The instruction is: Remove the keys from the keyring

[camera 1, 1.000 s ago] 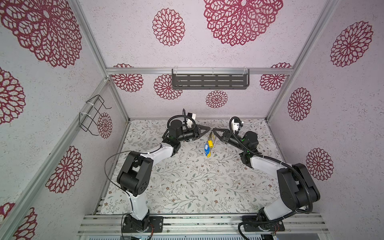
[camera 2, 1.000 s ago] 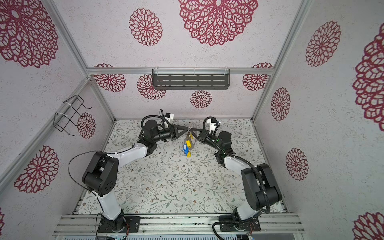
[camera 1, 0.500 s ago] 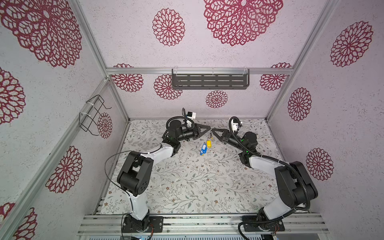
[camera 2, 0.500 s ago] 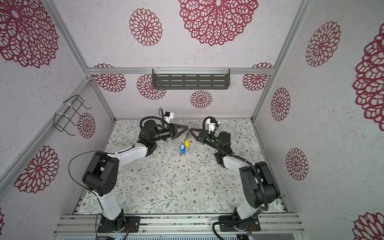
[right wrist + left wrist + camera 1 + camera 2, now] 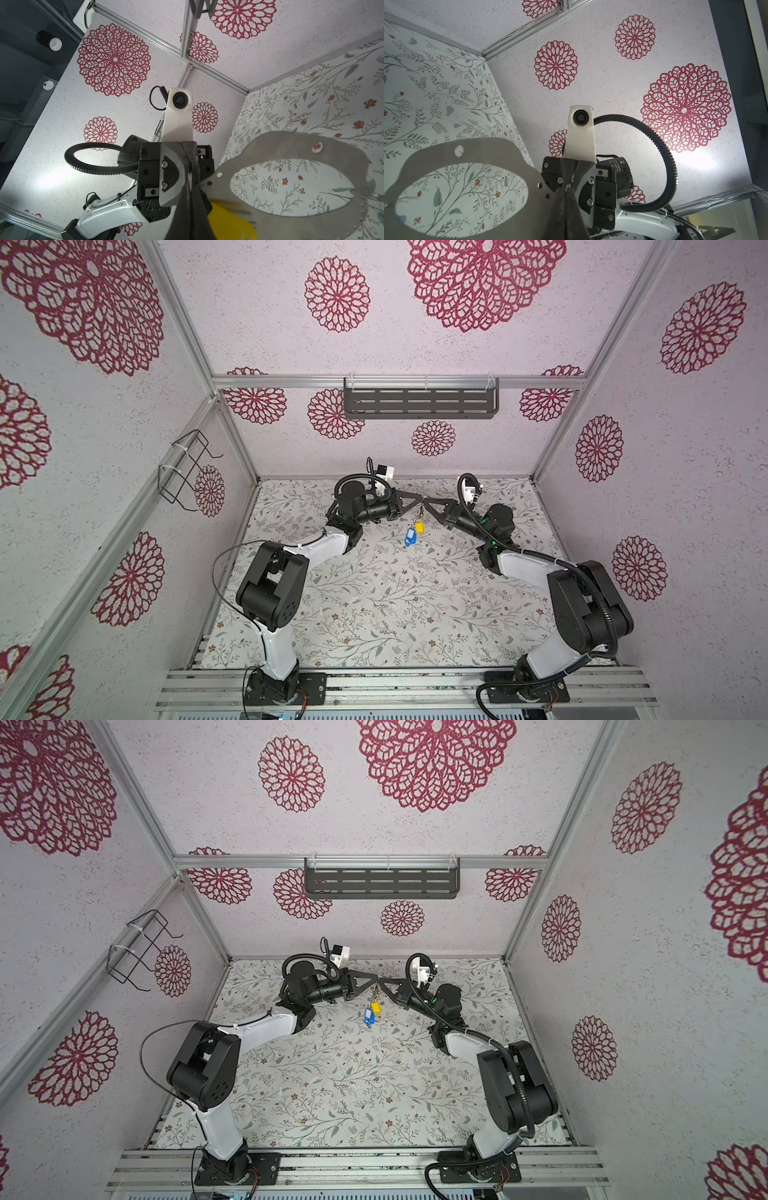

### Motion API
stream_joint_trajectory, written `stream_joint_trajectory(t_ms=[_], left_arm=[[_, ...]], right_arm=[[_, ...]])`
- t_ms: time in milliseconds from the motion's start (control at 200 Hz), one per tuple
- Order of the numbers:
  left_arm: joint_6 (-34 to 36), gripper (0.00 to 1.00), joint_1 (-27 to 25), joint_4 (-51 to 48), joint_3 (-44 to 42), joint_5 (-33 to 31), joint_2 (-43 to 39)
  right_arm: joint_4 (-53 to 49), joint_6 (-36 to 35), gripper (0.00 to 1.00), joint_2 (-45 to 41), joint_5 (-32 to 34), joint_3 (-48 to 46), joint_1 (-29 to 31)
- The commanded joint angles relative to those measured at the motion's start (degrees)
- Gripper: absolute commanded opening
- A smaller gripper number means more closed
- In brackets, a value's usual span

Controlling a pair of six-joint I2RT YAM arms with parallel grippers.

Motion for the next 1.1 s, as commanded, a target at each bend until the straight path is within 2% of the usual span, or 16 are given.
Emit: stream_joint_trajectory(t_ms=[0,125,185,265,395,530,686,1096], left_arm=[[2.9,0.0,-0.4,-3.1,1.7,1.3,-0.3],[9.9,0.0,-0.2,-13.2,3.7,1.8,-2.2],[13.9,0.0,-0.2,-19.0,5.2,2.0,-3.1],[18.5,0.0,0.0,-25.5,6.9,2.5,-3.9],[20.1,0.0,0.4,-28.6,8.4,5.1,-3.8],[19.6,0.0,0.5,-28.7,9.1,6.6,-3.3],[17.9,0.0,0.5,-26.5,9.2,7.3,-3.0],[9.0,0.0,0.6,-14.4,6.6,7.4,-1.9]], right_arm=[[1.5,-1.9,0.0,-1.3,-1.4,2.4,0.0],[-8.1,-7.6,0.0,-3.7,-0.1,2.2,-0.7],[-13.3,-11.0,0.05,-5.3,0.6,2.0,-1.5],[-18.0,-14.2,0.17,-7.4,1.2,1.2,-3.3],[-21.1,-16.2,0.28,-9.4,-1.1,0.4,-6.1],[-21.1,-16.3,0.25,-8.6,-5.5,1.7,-6.5],[-16.7,-13.0,0.2,-5.9,-9.0,2.8,-5.1],[-6.9,-5.7,0.13,-1.8,-10.3,3.8,-2.2]])
